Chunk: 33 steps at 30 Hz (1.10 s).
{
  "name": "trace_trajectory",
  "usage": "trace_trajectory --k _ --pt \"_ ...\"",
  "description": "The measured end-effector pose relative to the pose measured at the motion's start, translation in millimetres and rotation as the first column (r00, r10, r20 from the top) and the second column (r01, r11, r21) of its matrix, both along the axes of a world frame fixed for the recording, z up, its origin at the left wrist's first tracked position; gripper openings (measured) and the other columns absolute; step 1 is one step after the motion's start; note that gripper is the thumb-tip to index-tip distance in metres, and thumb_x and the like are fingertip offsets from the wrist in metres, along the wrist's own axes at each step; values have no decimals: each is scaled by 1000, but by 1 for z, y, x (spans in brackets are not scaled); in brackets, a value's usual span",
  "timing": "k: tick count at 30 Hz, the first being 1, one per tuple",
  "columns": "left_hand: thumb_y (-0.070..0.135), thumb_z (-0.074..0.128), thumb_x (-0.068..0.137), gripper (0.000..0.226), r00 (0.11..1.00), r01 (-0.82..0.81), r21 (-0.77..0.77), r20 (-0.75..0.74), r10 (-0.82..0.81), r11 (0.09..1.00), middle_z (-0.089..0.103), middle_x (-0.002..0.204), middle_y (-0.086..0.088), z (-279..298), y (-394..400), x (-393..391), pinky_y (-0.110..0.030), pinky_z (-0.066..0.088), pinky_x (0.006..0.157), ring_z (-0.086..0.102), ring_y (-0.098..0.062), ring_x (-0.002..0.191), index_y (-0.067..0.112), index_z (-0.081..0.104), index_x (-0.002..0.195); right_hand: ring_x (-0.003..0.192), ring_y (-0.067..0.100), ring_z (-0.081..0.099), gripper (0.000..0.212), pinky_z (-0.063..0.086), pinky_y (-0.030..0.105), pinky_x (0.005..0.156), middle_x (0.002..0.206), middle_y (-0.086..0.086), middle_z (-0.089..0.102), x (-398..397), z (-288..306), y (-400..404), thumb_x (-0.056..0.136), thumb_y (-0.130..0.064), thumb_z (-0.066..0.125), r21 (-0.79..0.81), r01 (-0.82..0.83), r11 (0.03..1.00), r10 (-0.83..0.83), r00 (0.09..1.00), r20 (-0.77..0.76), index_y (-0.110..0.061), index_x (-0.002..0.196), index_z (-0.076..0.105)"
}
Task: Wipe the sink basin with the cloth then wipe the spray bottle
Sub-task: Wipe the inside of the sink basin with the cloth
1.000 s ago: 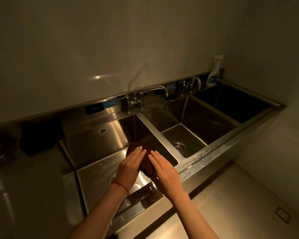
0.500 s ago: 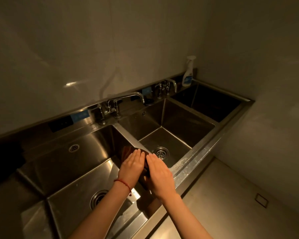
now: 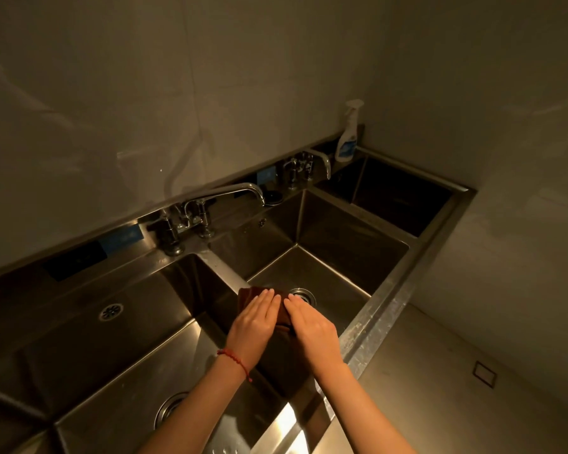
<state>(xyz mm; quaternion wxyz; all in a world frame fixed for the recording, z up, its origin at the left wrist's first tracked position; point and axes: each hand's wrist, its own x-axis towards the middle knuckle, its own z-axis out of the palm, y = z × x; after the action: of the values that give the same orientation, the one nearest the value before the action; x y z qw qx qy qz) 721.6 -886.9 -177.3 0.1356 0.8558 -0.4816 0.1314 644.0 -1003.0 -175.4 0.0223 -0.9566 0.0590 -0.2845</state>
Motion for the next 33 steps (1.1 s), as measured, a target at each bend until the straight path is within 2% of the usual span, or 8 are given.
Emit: trace_trajectory --k 9,15,20,24,27,30,33 --pt "-1 96 31 74 985 83 -105 -143 -98 991 74 102 -17 -12 -13 23 -35 60 75 73 -27 94 -4 73 101 95 19 68 50 58 30 71 102 10 72 19 -10 -23 53 -8 89 79 -55 995 52 998 41 -5 100 71" --pt "-6 95 31 69 983 118 -120 -130 -133 986 76 98 -15 -13 -38 40 -32 61 70 75 -23 89 -3 75 97 98 23 67 49 57 36 77 105 13 70 28 -14 -49 57 0 85 105 -83 991 79 996 34 -2 103 69" --pt "0 96 33 65 980 153 -95 -116 -164 984 76 96 -14 -21 -63 49 -29 61 69 75 -21 87 -1 76 95 101 25 66 54 57 37 80 111 14 68 33 -24 -71 59 -3 84 115 -33 993 38 998 -46 -4 109 66" --pt "1 97 30 70 984 138 -36 -109 -142 990 76 98 -14 -32 -80 57 -30 61 69 75 -22 89 -1 76 97 116 30 56 63 48 43 95 127 17 58 30 -36 -97 66 -15 81 121 -7 993 30 981 -190 -6 123 56" --pt "-3 96 21 76 989 110 31 -99 -106 993 76 96 -14 -39 -93 66 -30 61 68 75 -22 87 0 76 95 129 29 42 62 29 47 108 140 15 44 23 -46 -119 79 -29 69 111 60 992 -25 957 -290 -10 133 45" --pt "-1 96 16 79 993 70 89 -101 -61 994 77 93 -13 -44 -108 76 -29 60 64 75 -21 84 1 77 92 135 26 33 57 16 46 111 146 11 37 19 -56 -137 87 -35 58 126 187 974 -136 934 -330 -14 137 39" --pt "-6 95 20 75 991 6 107 -137 9 994 76 94 -15 -53 -120 85 -31 61 61 75 -24 85 0 77 93 133 28 36 50 18 49 109 142 12 43 21 -61 -149 89 -34 56 150 297 943 -233 910 -342 -13 133 46"
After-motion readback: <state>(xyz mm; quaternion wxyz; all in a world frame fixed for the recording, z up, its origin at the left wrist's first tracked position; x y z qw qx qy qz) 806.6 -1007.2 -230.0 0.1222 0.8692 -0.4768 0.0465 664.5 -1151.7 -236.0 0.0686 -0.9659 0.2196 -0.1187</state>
